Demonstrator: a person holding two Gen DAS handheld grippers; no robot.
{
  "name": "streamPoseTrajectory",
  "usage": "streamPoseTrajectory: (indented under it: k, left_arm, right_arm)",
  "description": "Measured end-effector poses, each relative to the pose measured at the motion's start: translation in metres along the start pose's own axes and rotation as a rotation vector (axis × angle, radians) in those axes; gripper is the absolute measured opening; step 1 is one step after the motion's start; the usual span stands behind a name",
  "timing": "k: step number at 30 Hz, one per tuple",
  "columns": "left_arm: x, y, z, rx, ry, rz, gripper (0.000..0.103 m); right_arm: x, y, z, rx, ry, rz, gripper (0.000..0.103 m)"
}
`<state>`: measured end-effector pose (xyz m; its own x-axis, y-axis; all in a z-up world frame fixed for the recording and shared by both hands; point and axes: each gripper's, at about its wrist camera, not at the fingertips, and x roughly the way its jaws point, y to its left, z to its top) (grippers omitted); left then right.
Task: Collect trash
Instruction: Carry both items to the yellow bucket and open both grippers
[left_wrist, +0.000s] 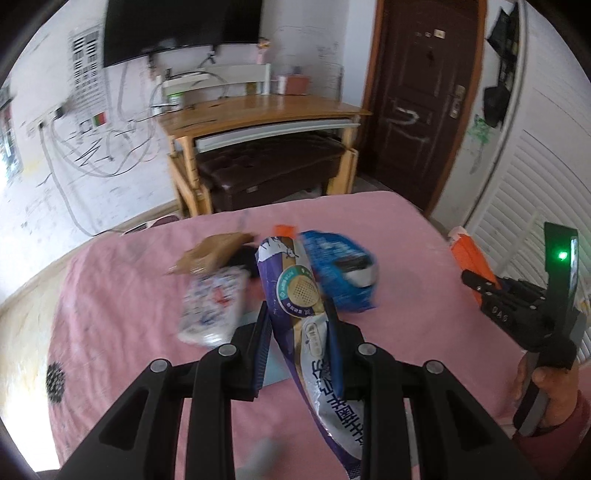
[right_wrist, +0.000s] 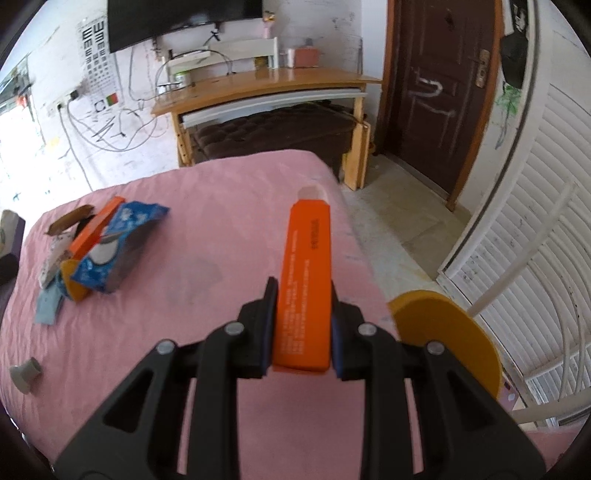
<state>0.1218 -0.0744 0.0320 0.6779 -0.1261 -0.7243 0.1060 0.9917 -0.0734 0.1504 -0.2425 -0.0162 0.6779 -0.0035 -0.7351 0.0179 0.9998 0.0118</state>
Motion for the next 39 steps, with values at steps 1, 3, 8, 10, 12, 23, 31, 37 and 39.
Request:
streamPoseTrajectory:
  k: [1, 3, 8, 10, 12, 23, 31, 37, 39]
  left_arm:
    - [0.003, -0.011, 0.004, 0.012, 0.007, -0.019, 0.023]
    - [0.008, -0.032, 0.011, 0.038, 0.023, -0.057, 0.023]
    - [0.020, -0.081, 0.023, 0.111, 0.047, -0.107, 0.023]
    - [0.027, -0.103, 0.028, 0.141, 0.059, -0.119, 0.023]
    - [0.034, -0.123, 0.032, 0.165, 0.074, -0.134, 0.023]
    - [0.073, -0.221, 0.039, 0.279, 0.155, -0.167, 0.023]
    - [0.115, -0.286, 0.041, 0.303, 0.192, -0.197, 0.023]
    - [0.151, -0.306, 0.032, 0.269, 0.268, -0.239, 0.068]
    - [0.156, -0.308, 0.030, 0.252, 0.275, -0.249, 0.082]
  right_arm:
    - [0.000, -0.006, -0.001, 0.009, -0.001, -0.004, 0.023]
    - [-0.001, -0.017, -0.002, 0.023, -0.004, -0.012, 0.023]
    - [-0.006, -0.045, -0.007, 0.050, -0.020, -0.034, 0.023]
    - [-0.010, -0.057, -0.009, 0.061, -0.028, -0.036, 0.023]
    - [-0.011, -0.066, -0.012, 0.068, -0.036, -0.042, 0.023]
    - [0.001, -0.129, -0.030, 0.178, -0.027, -0.001, 0.014]
    - [0.000, -0.185, -0.049, 0.304, -0.036, -0.043, 0.015]
    - [0.000, -0.208, -0.062, 0.344, -0.028, -0.105, 0.015]
    - [0.001, -0.213, -0.064, 0.358, -0.027, -0.110, 0.015]
